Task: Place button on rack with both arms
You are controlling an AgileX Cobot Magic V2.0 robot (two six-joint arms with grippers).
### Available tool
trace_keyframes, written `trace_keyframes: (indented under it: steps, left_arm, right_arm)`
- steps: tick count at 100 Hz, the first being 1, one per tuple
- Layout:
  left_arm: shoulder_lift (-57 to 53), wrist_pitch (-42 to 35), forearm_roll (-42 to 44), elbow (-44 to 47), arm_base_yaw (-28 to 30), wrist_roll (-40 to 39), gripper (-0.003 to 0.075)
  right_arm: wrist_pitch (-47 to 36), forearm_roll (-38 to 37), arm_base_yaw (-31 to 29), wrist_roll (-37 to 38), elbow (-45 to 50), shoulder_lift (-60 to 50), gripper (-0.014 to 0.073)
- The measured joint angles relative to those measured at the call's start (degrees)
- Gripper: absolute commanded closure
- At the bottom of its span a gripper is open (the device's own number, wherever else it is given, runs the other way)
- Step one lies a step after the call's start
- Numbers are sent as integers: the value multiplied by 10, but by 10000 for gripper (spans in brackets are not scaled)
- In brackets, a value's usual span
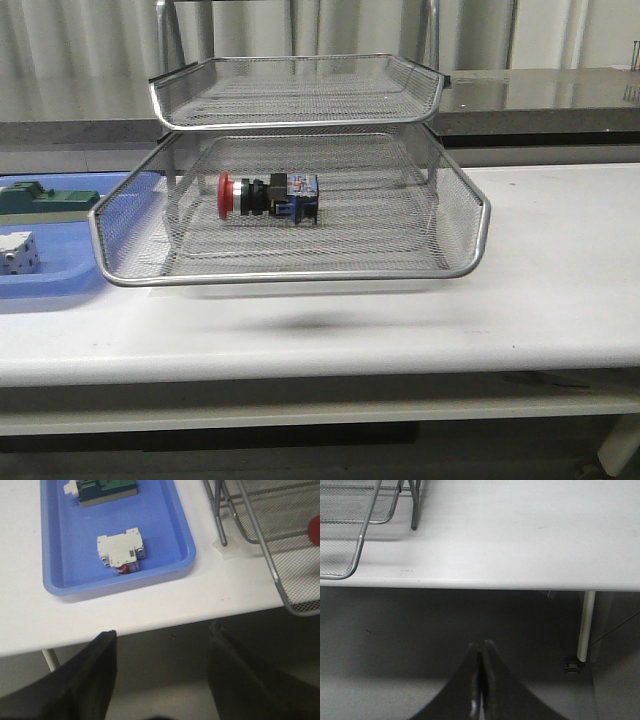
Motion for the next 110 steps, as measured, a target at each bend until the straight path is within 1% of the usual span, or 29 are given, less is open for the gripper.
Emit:
trace_keyframes:
  steps: [18,46,51,58,77,81,110]
  left_arm:
    - [-85,-4,28,76,0,-48,335]
    - [-176,-3,30,141,0,-72,342]
    - [-184,-2,30,146,0,-72,367]
    - [-192,-1,30,148,0,-72,435]
    - [-195,-1,30,148,0,-72,700]
    - [-195,-1,30,148,0,-72,743]
    - [-195,-1,30,149,0,-72,741]
  right_arm:
    - [0,0,0,0,0,0,664]
    - [0,0,0,0,0,0,664]
    - [0,0,0,0,0,0,664]
    - [0,0,0,0,0,0,664]
    - [0,0,0,0,0,0,664]
    - [0,0,0,0,0,0,664]
    - [0,0,0,0,0,0,664]
